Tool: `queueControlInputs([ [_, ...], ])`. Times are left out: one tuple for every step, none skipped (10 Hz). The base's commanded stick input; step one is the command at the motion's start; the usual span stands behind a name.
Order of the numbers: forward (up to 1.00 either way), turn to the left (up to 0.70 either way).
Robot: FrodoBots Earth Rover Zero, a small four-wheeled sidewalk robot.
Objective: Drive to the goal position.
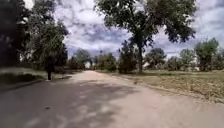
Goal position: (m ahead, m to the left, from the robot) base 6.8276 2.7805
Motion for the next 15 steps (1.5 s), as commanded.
queueControlInputs([
  [0.85,0.0],
  [0.85,0.0],
  [0.85,0.0],
  [0.85,0.0],
  [0.85,0.0],
  [0.85,0.0],
  [0.85,0.0],
  [0.85,0.0],
  [0.85,0.0],
  [0.85,0.0],
  [0.85,0.0],
  [0.85,0.0],
  [0.85,0.0],
  [0.85,0.0],
  [0.85,0.0],
])
